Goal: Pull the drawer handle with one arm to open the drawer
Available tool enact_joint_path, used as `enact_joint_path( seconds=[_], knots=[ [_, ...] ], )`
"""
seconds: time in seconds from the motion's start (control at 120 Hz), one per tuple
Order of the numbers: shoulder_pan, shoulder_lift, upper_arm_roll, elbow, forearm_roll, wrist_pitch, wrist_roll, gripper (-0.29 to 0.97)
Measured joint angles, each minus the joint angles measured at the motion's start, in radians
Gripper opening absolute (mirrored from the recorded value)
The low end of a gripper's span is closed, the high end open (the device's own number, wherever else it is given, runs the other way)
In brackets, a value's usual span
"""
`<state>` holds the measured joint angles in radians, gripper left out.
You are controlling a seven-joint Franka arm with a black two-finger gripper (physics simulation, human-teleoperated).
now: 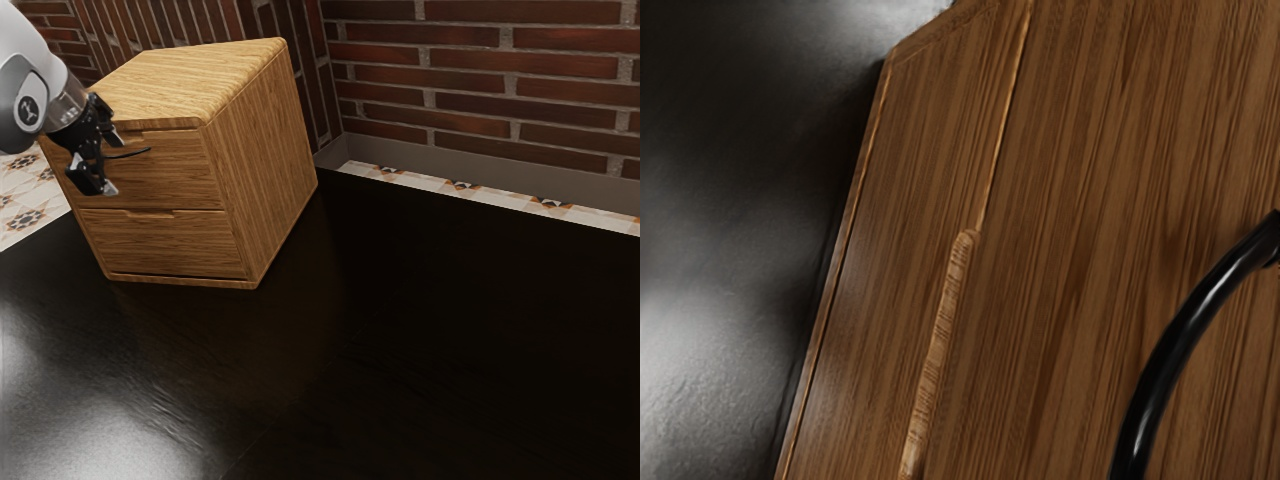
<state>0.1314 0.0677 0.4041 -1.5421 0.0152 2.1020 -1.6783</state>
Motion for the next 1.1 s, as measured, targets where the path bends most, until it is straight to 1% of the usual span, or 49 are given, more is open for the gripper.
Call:
enact_joint_path(
  seconds=[0.35,0.583,0.85,1.1],
  knots=[
    [-0.011,0.000,0.006,-0.012,-0.011,0.001,-0.006,0.68],
    [-0.005,-0.005,0.010,-0.064,-0.009,0.027,-0.009,0.68],
    [-0.010,-0.149,0.007,-0.226,-0.005,0.092,-0.017,0.68],
    [-0.014,-0.229,0.005,-0.329,0.019,0.128,-0.023,0.68]
  ],
)
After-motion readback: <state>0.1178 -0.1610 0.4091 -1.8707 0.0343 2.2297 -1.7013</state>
